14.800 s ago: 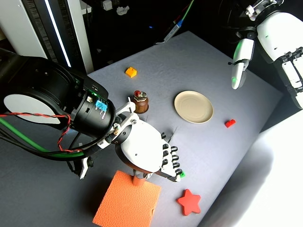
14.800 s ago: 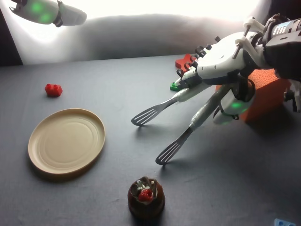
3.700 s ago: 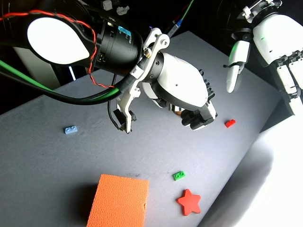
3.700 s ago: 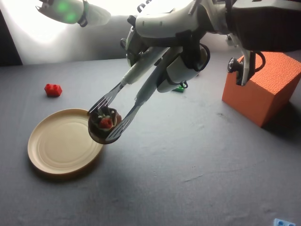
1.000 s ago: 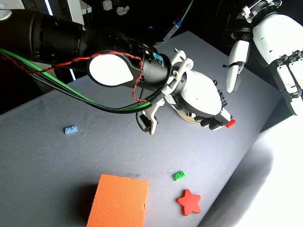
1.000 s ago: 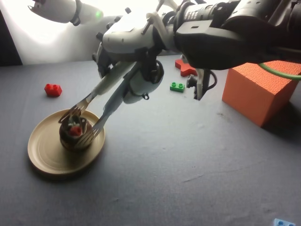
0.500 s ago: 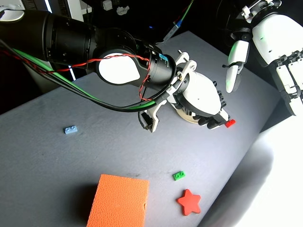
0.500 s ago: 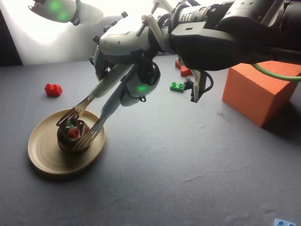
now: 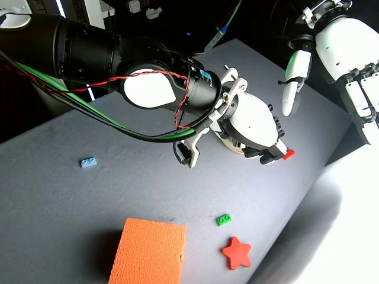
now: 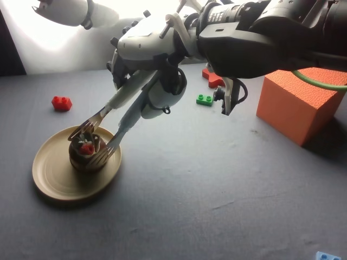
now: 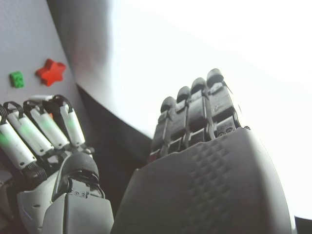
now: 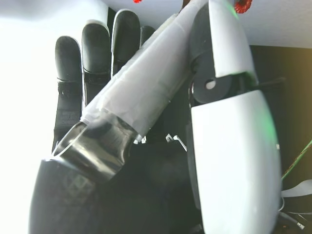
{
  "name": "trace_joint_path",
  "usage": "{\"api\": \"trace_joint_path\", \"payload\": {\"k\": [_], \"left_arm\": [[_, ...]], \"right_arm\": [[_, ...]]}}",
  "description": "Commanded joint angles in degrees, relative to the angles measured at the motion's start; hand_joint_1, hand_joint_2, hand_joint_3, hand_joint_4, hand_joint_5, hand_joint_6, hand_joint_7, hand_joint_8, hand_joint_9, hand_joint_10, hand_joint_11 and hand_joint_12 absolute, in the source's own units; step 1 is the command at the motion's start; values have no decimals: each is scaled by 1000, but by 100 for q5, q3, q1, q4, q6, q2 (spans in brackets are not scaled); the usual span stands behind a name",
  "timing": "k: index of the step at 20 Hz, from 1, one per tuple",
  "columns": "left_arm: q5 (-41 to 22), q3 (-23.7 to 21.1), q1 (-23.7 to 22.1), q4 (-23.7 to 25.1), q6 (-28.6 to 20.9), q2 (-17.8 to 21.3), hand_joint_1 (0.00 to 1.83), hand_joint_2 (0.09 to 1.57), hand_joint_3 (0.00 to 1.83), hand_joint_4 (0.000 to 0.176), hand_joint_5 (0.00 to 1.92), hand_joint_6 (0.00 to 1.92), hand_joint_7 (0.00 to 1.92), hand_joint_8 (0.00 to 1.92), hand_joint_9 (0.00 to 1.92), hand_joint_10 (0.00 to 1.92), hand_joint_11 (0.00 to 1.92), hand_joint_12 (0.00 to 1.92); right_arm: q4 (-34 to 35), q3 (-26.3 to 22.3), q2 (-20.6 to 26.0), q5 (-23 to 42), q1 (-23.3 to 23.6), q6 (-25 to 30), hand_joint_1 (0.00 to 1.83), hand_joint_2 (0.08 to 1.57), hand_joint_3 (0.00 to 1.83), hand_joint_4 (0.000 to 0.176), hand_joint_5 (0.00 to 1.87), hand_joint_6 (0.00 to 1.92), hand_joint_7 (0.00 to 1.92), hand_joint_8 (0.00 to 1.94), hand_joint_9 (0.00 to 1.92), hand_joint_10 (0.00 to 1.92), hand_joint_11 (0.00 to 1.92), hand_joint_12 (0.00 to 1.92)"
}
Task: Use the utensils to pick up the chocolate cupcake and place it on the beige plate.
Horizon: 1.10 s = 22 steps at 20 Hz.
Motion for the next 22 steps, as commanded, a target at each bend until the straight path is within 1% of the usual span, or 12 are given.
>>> {"api": "trace_joint_path", "payload": {"k": [1, 3, 4, 6, 11, 12, 14, 15, 16, 17, 19, 22], "left_arm": [[32, -3, -82, 51, 2, 54, 0, 1121, 1, 0, 47, 8, 22, 6, 1, 0, 0, 0], [32, -5, -82, 51, 2, 54, 0, 1124, 2, 0, 28, 0, 2, 0, 0, 0, 0, 0], [32, -6, -82, 51, 2, 55, 0, 1120, 0, 0, 17, 0, 0, 0, 0, 0, 0, 0], [33, -4, -82, 51, 2, 55, 0, 1124, 2, 0, 25, 4, 4, 2, 0, 0, 0, 0], [32, 6, -82, 49, 2, 50, 0, 1121, 1, 0, 45, 10, 19, 6, 0, 0, 0, 0], [32, 4, -82, 49, 2, 50, 0, 1118, 0, 0, 50, 10, 21, 6, 0, 0, 0, 0], [32, 4, -82, 50, 2, 50, 0, 1117, 0, 0, 51, 10, 21, 6, 0, 0, 0, 0], [32, 6, -82, 50, 2, 50, 0, 1117, 0, 0, 51, 10, 21, 6, 0, 0, 0, 0], [31, 6, -82, 50, 2, 50, 0, 1119, 0, 0, 41, 6, 12, 1, 0, 0, 0, 0], [31, 6, -82, 50, 2, 50, 0, 1119, 0, 0, 41, 6, 12, 1, 0, 0, 0, 0], [30, 6, -82, 50, 2, 50, 0, 1118, 0, 0, 43, 6, 12, 2, 0, 0, 0, 0], [30, 6, -82, 50, 2, 50, 0, 1116, 0, 0, 52, 7, 24, 6, 7, 3, 0, 0]], "right_arm": [[22, 0, 18, 717, 84, 33, 1358, 1171, 1, 0, 845, 1081, 941, 1174, 697, 1410, 294, 1370], [22, 3, 20, 717, 89, 34, 1358, 1165, 0, 0, 882, 1072, 943, 1147, 696, 1391, 297, 1358], [22, 11, 20, 719, 95, 34, 1239, 1156, 0, 0, 895, 1055, 929, 1167, 671, 1094, 293, 1339], [22, 17, 20, 741, 100, 33, 1353, 1166, 0, 0, 872, 1089, 950, 1137, 691, 1379, 301, 1342], [23, 17, 14, 754, 102, 40, 1357, 1172, 1, 0, 835, 1134, 940, 1128, 703, 1414, 297, 1349], [23, 17, 14, 753, 106, 41, 1232, 1165, 0, 0, 878, 1108, 904, 1167, 659, 1104, 251, 1341], [23, 17, 15, 768, 108, 41, 1207, 1161, 0, 6, 890, 1096, 901, 1169, 678, 970, 245, 1334], [23, 17, 15, 773, 108, 41, 1207, 1161, 0, 6, 890, 1096, 901, 1169, 678, 970, 245, 1334], [23, 17, 13, 773, 108, 41, 1322, 1177, 1, 0, 868, 1123, 893, 1177, 669, 1350, 283, 1368], [24, 17, 12, 776, 108, 52, 1322, 1177, 1, 0, 868, 1123, 893, 1177, 669, 1350, 283, 1368], [24, 17, 11, 779, 109, 109, 1201, 1160, 0, 16, 914, 1118, 875, 1147, 681, 849, 266, 1344], [24, 17, 5, 777, 107, 158, 1199, 1162, 0, 6, 923, 1128, 859, 1147, 675, 827, 258, 1371]]}}
